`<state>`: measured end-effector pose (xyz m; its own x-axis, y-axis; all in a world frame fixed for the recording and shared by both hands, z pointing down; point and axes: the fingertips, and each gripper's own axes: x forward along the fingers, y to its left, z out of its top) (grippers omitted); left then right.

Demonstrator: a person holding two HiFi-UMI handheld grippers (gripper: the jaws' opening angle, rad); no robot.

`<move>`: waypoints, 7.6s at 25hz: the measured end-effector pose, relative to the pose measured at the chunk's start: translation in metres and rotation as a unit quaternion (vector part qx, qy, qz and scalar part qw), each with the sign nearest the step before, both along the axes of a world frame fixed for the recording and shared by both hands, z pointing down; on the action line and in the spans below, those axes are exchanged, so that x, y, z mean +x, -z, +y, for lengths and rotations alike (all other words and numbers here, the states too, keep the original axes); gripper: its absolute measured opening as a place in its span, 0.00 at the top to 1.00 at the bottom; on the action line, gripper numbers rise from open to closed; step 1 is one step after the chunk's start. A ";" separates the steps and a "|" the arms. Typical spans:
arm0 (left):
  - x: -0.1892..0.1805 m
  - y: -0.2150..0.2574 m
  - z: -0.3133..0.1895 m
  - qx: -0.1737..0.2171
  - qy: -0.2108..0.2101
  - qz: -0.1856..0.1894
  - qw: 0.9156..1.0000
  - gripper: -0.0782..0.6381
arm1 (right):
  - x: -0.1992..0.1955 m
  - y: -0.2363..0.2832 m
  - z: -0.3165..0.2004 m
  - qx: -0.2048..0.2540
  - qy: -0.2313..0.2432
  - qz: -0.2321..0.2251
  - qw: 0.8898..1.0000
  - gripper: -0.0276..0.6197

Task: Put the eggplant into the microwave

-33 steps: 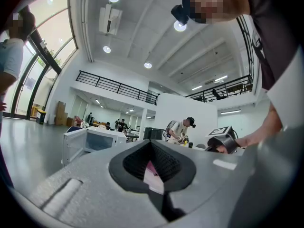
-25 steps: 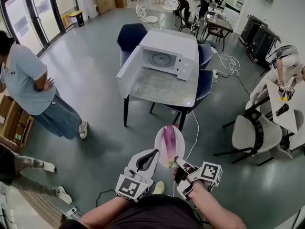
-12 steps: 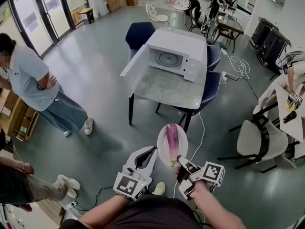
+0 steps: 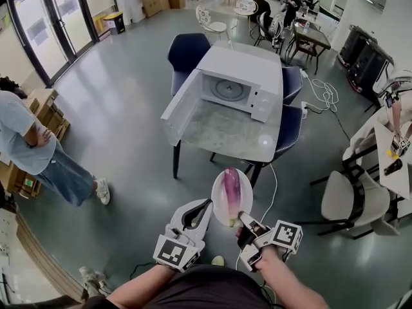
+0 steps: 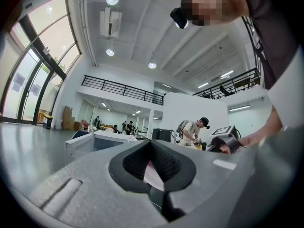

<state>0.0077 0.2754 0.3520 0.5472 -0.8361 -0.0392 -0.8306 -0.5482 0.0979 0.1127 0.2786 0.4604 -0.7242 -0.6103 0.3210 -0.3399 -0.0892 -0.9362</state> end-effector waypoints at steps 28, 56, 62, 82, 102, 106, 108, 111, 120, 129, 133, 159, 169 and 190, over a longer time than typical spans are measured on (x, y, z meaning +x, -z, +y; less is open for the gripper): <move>-0.077 -0.005 -0.208 0.008 -0.081 0.008 0.997 0.88 | -0.087 -0.006 -0.193 -0.017 -0.062 0.002 0.998 0.93; -0.023 -0.020 -0.446 -0.029 -0.032 0.008 0.999 0.88 | -0.038 -0.062 -0.441 -0.072 -0.024 0.010 0.997 0.93; -0.027 -0.038 -0.471 -0.041 -0.045 0.002 0.998 0.88 | -0.052 -0.087 -0.476 -0.081 -0.036 0.010 0.996 0.93; -0.054 -0.134 -0.530 -0.049 -0.050 0.025 0.997 0.88 | -0.079 -0.205 -0.584 -0.093 -0.181 -0.014 0.979 0.93; -0.061 -0.159 -0.548 -0.068 -0.041 0.034 0.996 0.88 | -0.081 -0.220 -0.644 -0.060 -0.208 0.004 0.976 0.90; -0.061 -0.160 -0.549 -0.070 -0.043 0.037 0.996 0.88 | -0.082 -0.218 -0.639 -0.053 -0.206 0.000 0.977 0.77; -0.060 -0.160 -0.549 -0.070 -0.044 0.039 0.996 0.88 | -0.082 -0.218 -0.632 -0.059 -0.206 -0.002 0.977 0.77; -0.060 -0.160 -0.548 -0.071 -0.047 0.039 0.996 0.88 | -0.086 -0.217 -0.617 -0.074 -0.208 -0.013 0.975 0.77; -0.064 -0.162 -0.547 -0.072 -0.048 0.040 0.995 0.88 | -0.105 -0.215 -0.616 -0.091 -0.212 -0.043 0.972 0.94; -0.068 -0.166 -0.549 -0.072 -0.046 0.041 0.995 0.88 | -0.099 -0.214 -0.646 -0.059 -0.234 -0.048 0.969 0.95; -0.067 -0.167 -0.549 -0.073 -0.047 0.042 0.995 0.88 | -0.094 -0.212 -0.658 -0.041 -0.239 -0.045 0.969 0.95; -0.051 -0.152 -0.554 -0.083 -0.049 0.047 0.994 0.88 | -0.080 -0.183 -0.656 0.025 -0.223 -0.007 0.974 0.95; -0.019 -0.111 -0.547 -0.096 -0.065 0.038 0.992 0.88 | -0.071 -0.106 -0.602 0.081 -0.172 0.039 0.981 0.95; 0.004 0.019 -0.527 -0.030 -0.069 0.025 0.997 0.88 | -0.060 0.101 -0.562 0.344 -0.047 0.231 0.909 0.95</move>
